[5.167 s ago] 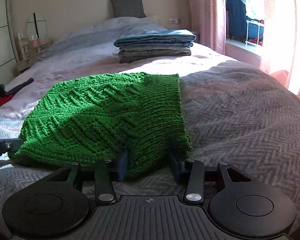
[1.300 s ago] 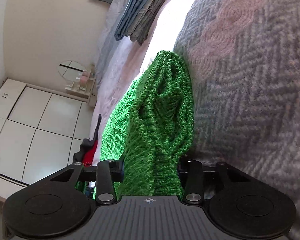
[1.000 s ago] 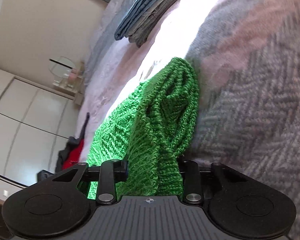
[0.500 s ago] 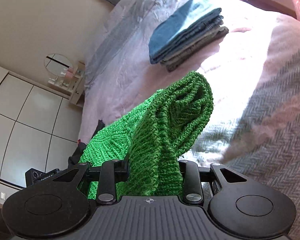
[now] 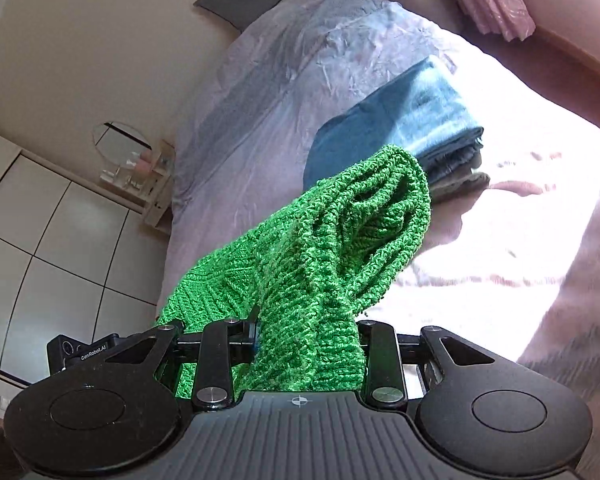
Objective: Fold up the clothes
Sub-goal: 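Lift the folded vest with both grippers and carry it onto the clothes stack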
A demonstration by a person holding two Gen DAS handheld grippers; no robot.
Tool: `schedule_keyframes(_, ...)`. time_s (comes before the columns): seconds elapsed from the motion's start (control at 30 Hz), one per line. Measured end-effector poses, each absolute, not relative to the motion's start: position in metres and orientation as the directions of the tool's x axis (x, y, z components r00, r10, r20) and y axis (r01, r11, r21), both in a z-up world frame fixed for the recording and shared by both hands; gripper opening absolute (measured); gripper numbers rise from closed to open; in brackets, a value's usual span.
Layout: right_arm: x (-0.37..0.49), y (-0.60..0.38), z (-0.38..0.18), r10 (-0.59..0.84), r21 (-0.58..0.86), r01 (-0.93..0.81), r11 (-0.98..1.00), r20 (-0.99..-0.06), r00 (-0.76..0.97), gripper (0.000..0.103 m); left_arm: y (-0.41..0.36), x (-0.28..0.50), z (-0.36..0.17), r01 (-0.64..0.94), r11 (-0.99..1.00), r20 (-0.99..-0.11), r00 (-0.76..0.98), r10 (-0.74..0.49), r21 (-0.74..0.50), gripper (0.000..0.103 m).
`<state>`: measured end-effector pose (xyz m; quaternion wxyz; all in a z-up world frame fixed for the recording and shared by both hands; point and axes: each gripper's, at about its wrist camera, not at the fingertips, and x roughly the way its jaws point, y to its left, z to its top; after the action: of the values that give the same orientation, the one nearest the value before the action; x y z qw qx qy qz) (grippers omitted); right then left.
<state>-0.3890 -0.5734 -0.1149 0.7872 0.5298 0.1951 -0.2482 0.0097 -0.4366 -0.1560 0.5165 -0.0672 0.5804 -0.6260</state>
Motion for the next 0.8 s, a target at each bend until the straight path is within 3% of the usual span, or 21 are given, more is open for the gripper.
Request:
schedule_keyframes(0.43,-0.334,-0.785,-0.139,-0.221,0.706,0.581,0.404,-0.541,0.811,0.031,-0.649,0.053,-0.178,0.622,0.168,-0.504,-0.415,-0.758,-0.765,0.026)
schedule_keyframes(0.8,-0.301,-0.854,-0.206,-0.231,0.701,0.587,0.406,-0.543,0.808,0.031,-0.712,0.082,-0.243,0.641,0.177,-0.524,-0.404,-0.75,-0.747,0.026)
